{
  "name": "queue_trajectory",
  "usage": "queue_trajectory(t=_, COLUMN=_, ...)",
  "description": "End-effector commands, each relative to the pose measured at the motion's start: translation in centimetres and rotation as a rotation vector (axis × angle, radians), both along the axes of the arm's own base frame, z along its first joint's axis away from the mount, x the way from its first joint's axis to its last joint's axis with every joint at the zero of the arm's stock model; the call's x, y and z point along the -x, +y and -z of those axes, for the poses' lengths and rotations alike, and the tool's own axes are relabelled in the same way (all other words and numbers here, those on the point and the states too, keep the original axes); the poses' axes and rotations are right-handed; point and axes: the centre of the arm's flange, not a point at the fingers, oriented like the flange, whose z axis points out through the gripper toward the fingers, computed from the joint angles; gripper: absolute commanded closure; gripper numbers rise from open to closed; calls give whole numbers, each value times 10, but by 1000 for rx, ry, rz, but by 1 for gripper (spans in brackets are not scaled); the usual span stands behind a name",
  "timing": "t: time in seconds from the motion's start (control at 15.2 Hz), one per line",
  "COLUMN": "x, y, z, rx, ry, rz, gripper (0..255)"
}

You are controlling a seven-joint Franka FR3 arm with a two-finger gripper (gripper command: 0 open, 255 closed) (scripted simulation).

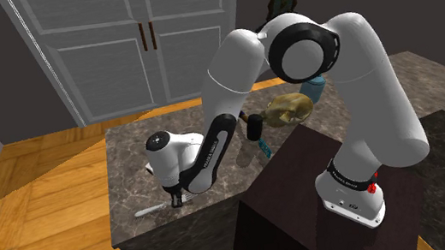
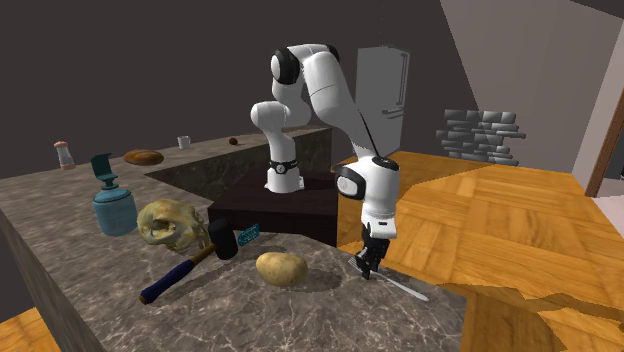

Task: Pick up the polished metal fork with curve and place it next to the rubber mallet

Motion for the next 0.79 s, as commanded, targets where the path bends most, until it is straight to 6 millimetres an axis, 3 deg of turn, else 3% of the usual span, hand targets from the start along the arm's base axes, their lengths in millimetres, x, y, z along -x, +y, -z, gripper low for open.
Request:
queue_trajectory(t=0.0, x=-3, y=-5, z=-3, rx=4, ry=1, rz=8, gripper=255)
queue_trajectory(t=0.73, x=-3, y=-5, z=-61, rx=4, ry=1, rz=8, gripper=255)
